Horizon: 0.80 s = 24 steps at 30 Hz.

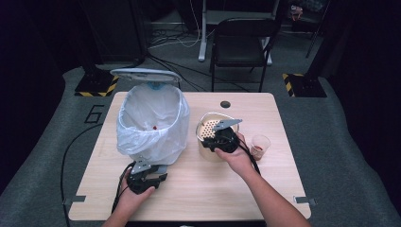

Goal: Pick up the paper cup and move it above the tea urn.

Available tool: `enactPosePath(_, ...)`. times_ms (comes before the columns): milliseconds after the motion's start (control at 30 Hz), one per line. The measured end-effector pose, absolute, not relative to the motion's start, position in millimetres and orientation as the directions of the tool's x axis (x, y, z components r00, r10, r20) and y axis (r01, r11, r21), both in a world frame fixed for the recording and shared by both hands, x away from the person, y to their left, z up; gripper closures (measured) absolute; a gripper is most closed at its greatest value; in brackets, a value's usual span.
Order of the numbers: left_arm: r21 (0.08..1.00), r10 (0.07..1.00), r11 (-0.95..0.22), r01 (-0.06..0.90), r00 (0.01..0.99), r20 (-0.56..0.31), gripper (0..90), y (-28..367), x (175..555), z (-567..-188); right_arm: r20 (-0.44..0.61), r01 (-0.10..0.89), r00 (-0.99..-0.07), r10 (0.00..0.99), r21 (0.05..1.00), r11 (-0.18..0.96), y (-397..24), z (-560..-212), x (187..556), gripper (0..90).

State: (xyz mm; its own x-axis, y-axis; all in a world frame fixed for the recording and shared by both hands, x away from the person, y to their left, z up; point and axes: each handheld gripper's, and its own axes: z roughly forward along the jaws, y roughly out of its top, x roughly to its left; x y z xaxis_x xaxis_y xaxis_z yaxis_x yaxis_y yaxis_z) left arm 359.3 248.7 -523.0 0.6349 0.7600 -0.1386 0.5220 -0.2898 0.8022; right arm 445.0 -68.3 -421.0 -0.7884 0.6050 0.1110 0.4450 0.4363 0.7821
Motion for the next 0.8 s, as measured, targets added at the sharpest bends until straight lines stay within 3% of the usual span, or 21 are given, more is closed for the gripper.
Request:
enactPosePath(367, 0.801, 0.761, -0.292, 0.523, 0.634, -0.137, 45.5, 249, 359, -523, 0.117, 0.426, -0.814, 0.568, 0.786, 0.449, -76, -423, 400, 77.4)
enactPosePath(800, 0.801, 0.761, -0.295, 0.521, 0.635, -0.133, 45.5, 249, 359, -523, 0.129, 0.414, -0.839, 0.529, 0.783, 0.465, -83, -423, 376, 76.8)
